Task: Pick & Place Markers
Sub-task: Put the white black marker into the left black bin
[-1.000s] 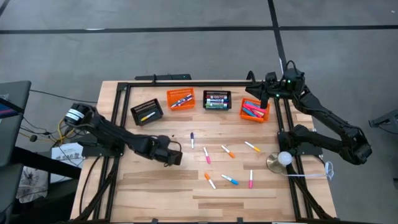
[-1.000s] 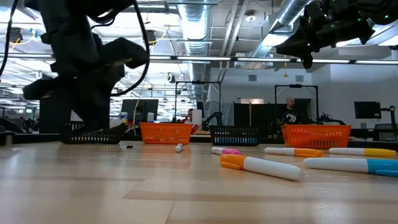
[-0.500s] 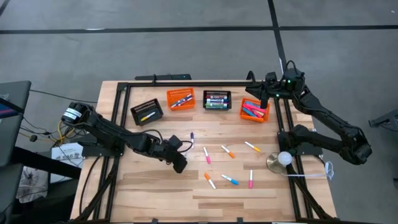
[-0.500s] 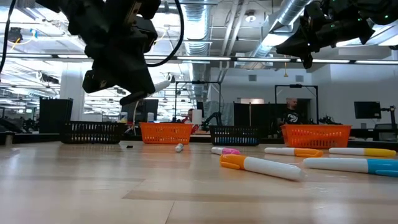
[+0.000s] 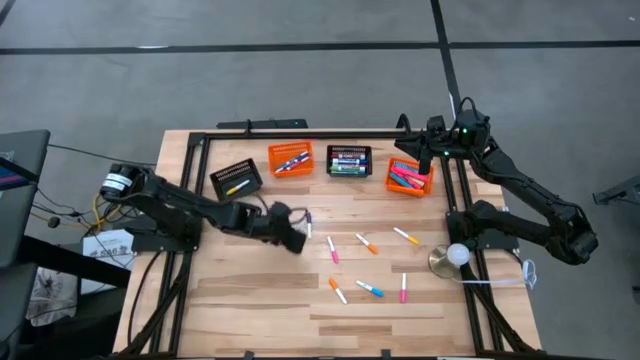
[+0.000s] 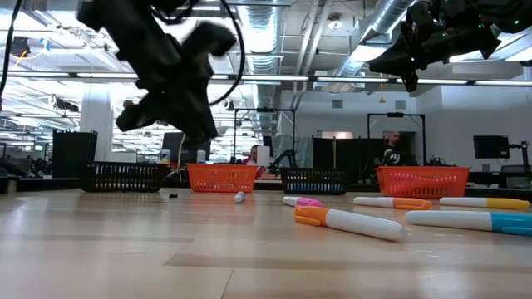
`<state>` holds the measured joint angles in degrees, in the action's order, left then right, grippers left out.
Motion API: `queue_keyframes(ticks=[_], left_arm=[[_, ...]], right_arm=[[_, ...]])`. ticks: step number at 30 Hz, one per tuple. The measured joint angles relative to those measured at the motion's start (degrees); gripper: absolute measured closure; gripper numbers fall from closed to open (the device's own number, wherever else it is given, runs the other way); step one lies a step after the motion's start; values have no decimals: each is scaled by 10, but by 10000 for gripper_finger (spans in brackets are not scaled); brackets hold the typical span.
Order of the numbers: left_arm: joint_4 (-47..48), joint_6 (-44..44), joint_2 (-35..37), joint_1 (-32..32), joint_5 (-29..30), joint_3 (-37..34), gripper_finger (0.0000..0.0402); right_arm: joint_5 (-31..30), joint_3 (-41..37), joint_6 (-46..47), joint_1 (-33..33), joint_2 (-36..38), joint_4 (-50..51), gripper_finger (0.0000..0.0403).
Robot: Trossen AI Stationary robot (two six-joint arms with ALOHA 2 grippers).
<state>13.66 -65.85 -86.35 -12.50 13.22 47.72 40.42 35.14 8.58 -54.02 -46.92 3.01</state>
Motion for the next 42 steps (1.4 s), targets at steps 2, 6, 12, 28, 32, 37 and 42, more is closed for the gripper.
queue_keyframes(ticks=[2, 6, 12, 28, 32, 37, 42], left_arm=[[21, -34, 0, 30, 1, 0, 348], [67, -66, 0, 88, -12, 0, 348], [103, -22, 9, 155, -64, 0, 348], [319, 179, 196, 325, -10, 1, 348], [329, 267, 196, 373, -9, 1, 348], [373, 399, 193, 420, -8, 1, 348], [399, 491, 188, 464, -9, 0, 348]], right_arm=[[0, 0, 0, 0, 0, 0, 346], [0, 0, 0, 0, 0, 0, 346], [-1, 0, 0, 0, 0, 0, 346], [-19, 0, -1, -1, 0, -1, 346], [-26, 0, -1, -1, 0, -2, 346], [-30, 0, -1, -1, 0, -1, 346], [-30, 0, 0, -1, 0, 0, 346]])
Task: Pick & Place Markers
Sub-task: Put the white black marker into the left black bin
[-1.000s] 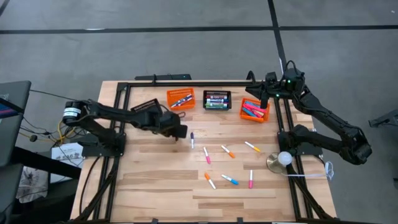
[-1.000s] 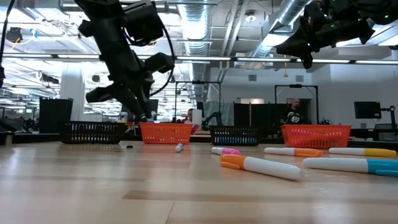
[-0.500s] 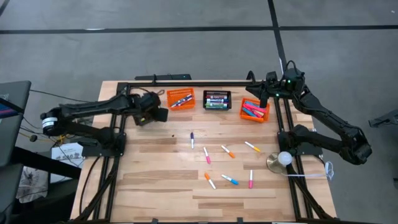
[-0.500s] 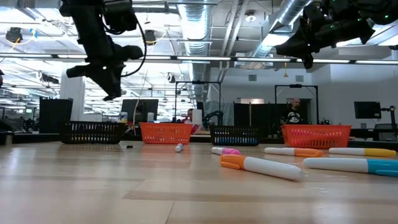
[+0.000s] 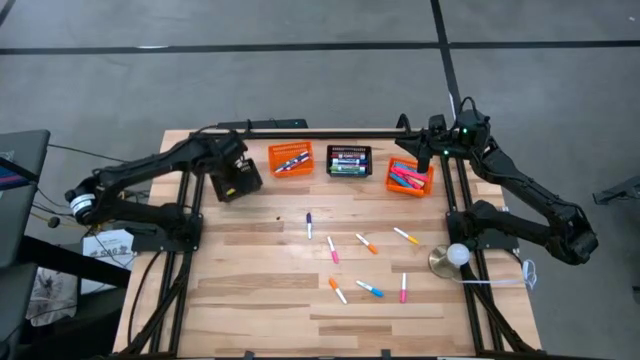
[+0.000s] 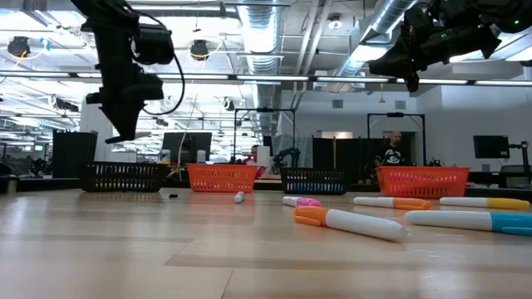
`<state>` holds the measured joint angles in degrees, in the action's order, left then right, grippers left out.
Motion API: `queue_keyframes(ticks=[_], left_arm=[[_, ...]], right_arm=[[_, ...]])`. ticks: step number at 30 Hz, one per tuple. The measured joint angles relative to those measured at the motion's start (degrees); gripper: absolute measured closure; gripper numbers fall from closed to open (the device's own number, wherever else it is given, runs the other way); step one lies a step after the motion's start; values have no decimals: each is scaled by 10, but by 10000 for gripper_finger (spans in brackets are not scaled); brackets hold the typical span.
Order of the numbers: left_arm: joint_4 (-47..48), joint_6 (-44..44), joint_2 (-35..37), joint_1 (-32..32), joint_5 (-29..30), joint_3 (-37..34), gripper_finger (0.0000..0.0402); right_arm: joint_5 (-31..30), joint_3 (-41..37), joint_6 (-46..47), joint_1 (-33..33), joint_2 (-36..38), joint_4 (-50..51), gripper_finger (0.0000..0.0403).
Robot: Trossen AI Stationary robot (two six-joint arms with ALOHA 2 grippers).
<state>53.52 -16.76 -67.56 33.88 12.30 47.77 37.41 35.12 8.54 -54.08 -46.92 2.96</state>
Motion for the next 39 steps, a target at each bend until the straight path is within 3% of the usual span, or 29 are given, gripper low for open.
queue_keyframes(ticks=[18, 33, 39], left_arm=[[-1, 151, -185, 23, -12, 0, 348], [-22, 150, -197, 22, -12, 0, 348], [-38, 148, -197, 22, -12, 0, 322]], right_arm=[[0, 0, 0, 0, 0, 0, 346], [0, 0, 0, 0, 0, 0, 346], [0, 0, 0, 0, 0, 0, 346]])
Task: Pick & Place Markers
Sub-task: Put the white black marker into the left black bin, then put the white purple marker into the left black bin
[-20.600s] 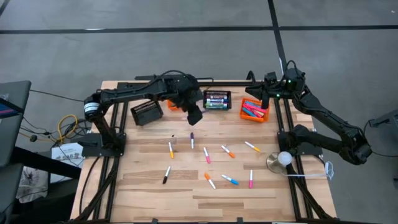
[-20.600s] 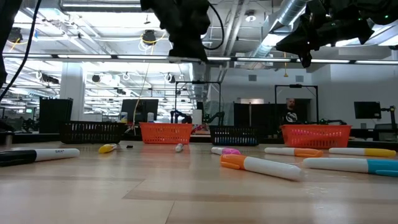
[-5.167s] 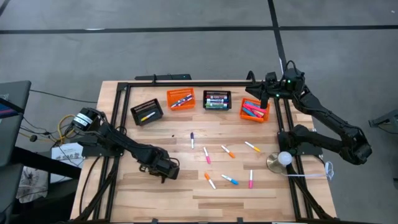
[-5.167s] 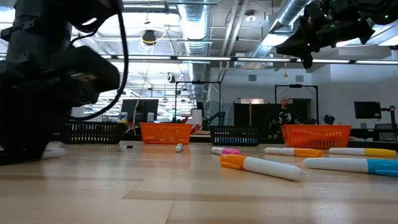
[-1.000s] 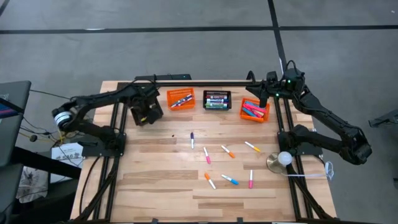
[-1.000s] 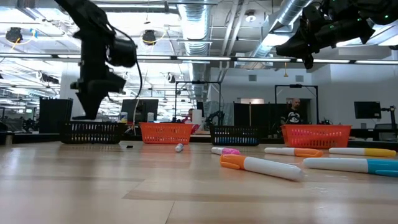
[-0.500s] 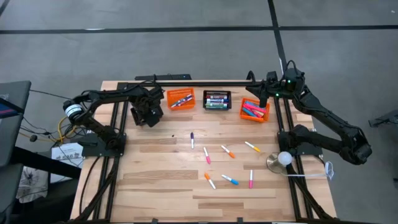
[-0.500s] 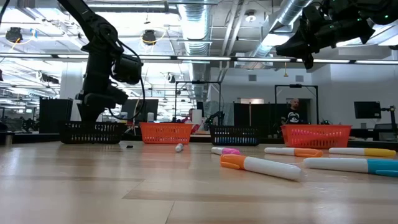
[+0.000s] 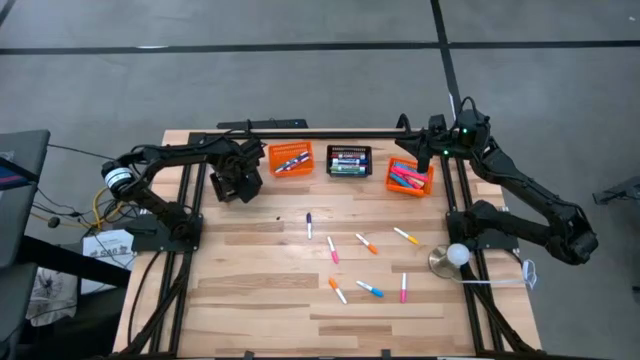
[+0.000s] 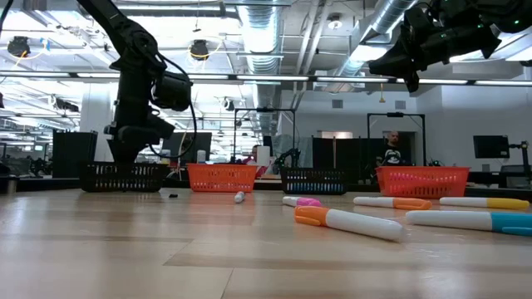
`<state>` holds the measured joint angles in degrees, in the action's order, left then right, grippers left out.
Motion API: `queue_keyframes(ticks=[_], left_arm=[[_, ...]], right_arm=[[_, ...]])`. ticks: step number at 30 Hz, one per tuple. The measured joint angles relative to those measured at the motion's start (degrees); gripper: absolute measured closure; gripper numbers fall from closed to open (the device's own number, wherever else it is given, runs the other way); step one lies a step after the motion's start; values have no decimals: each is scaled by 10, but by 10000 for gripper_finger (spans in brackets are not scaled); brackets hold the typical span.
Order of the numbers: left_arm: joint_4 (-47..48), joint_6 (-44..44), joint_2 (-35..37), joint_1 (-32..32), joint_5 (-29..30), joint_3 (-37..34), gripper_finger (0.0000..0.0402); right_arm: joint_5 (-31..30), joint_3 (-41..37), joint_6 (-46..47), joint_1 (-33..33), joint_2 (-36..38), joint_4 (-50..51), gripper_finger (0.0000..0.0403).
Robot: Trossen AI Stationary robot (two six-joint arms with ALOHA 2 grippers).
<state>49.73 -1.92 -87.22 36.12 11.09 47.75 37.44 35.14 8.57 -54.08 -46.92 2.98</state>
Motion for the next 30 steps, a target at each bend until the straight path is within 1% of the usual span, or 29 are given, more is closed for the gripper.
queue_keyframes(ticks=[12, 16, 20, 25, 30], left_arm=[[-8, -1, 0, 0, 0, 0, 258], [-7, -1, 0, 0, 0, 0, 250], [-7, -5, 7, -1, 0, 0, 251], [-5, -5, 44, -2, 0, 0, 252], [-5, -14, 110, -2, -2, 0, 252]], right_arm=[[0, 0, 0, 0, 0, 0, 346], [0, 0, 0, 0, 0, 0, 346], [0, 0, 0, 0, 0, 0, 346], [0, 0, 0, 0, 0, 0, 346], [1, 0, 13, 1, 0, 0, 346]])
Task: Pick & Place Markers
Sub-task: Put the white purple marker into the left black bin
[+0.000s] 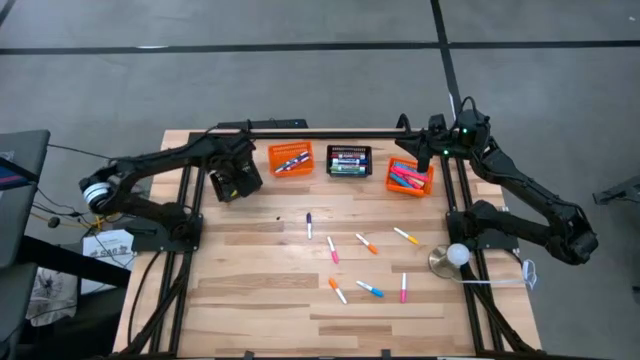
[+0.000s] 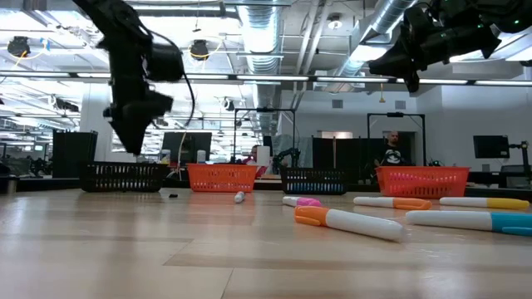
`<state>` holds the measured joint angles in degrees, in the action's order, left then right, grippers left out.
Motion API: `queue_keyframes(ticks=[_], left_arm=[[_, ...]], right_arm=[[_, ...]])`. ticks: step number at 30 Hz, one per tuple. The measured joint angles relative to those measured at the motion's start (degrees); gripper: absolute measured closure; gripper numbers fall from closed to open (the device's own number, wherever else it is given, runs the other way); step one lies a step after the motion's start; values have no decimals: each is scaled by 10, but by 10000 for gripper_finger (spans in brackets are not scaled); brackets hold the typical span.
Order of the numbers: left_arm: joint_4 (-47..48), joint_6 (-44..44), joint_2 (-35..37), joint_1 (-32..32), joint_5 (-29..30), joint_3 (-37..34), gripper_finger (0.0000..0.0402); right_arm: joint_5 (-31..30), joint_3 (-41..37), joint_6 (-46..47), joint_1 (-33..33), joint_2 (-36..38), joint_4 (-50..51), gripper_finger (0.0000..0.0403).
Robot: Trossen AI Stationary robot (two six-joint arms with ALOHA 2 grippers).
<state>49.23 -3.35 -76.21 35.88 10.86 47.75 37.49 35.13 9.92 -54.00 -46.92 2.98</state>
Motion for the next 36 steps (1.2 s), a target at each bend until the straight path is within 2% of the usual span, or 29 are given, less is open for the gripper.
queue_keyframes(ticks=[5, 10, 15, 18, 22, 27, 33, 36], left_arm=[[-8, -83, 82, -10, -46, 0, 253], [-80, -178, 144, -67, -108, 0, 253], [-189, -257, 179, -171, -107, 0, 253], [-247, -282, 181, -244, -70, 0, 253], [-318, -311, 158, -336, -2, 0, 253], [-409, -331, 93, -422, 58, 0, 253], [-489, -373, 4, -470, 70, 0, 253], [-512, -392, -31, -480, 70, 0, 253]], right_arm=[[0, 0, 72, 16, 0, -1, 346], [-1, 0, 75, 109, 0, -7, 346], [-61, 0, 61, 214, 0, -13, 346], [-104, 0, 60, 260, 0, -13, 346], [-139, 0, 60, 303, 0, -12, 346], [-152, 0, 61, 339, 0, -11, 346], [-152, 0, 61, 390, 0, -12, 346], [-178, 0, 61, 424, -1, -11, 346]])
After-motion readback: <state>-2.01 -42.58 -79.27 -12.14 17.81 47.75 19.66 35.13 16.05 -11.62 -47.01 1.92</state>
